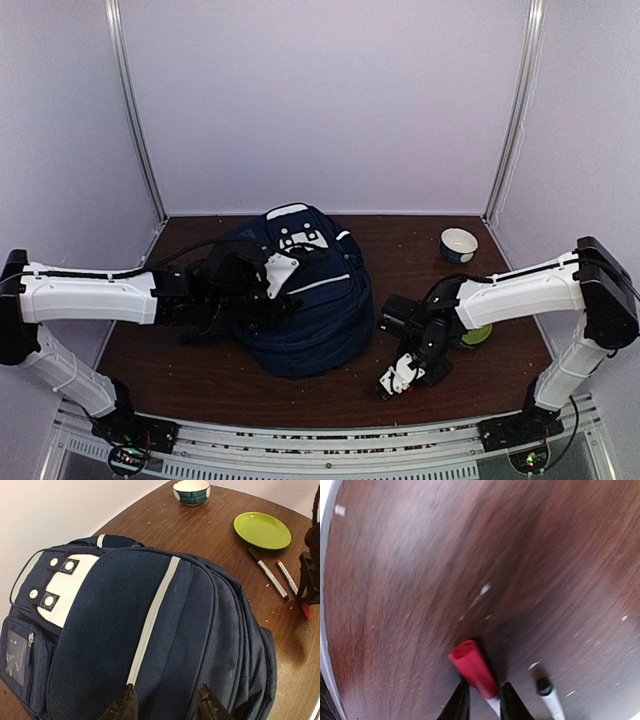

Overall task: Pack the student bag
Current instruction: Rotate the pen at the center of the board, then pick up the pen from the center of the board.

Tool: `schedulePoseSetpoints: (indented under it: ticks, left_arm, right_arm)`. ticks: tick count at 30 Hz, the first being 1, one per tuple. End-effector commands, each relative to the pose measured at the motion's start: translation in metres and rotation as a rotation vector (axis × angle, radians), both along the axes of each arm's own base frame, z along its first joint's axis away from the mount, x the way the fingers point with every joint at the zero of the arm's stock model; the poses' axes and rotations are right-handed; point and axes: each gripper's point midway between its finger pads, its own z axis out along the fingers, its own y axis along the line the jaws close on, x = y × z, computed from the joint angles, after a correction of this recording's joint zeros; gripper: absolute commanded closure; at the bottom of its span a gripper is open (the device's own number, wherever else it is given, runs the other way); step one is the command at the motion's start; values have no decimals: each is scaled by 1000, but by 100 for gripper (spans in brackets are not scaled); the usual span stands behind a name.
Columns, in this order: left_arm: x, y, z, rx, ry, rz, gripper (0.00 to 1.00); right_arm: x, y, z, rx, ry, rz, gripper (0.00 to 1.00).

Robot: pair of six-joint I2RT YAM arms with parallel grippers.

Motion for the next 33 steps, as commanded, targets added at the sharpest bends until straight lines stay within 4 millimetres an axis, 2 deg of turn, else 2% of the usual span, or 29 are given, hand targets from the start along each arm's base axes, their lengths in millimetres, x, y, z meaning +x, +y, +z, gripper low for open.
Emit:
schedulePoseSetpoints:
  ticks: [1,7,10,11,13,16,18,21,25,33]
  left_arm:
    - [5,-3,18,-68,-36,19,58]
    - [4,1,21,-64,-41,27,58]
    - [4,5,20,-61,-44,36,58]
    - [4,5,20,-61,-44,38,58]
    - [4,5,19,-57,-44,36,58]
    - [5,4,20,-57,-45,32,58]
    - [5,3,21,-58,-48,30,58]
    - [6,1,22,-56,-52,29,58]
    - [7,-1,20,-51,-53,26,58]
    - [8,-1,19,-45,-53,29,58]
  right_arm:
    - [-4,26,1,53,85,-86,81]
    - [-6,61,-4,109,196,-319,83]
    - [-1,70,-6,128,198,-429,83]
    - [0,70,-7,127,196,-450,83]
    - [3,68,-6,138,184,-482,77]
    - [8,55,-2,158,161,-511,68]
    - [16,45,3,172,141,-541,66]
    - [25,29,8,182,92,-573,66]
    - [38,11,-1,177,5,-598,67]
    - [41,9,-8,197,-28,-588,72]
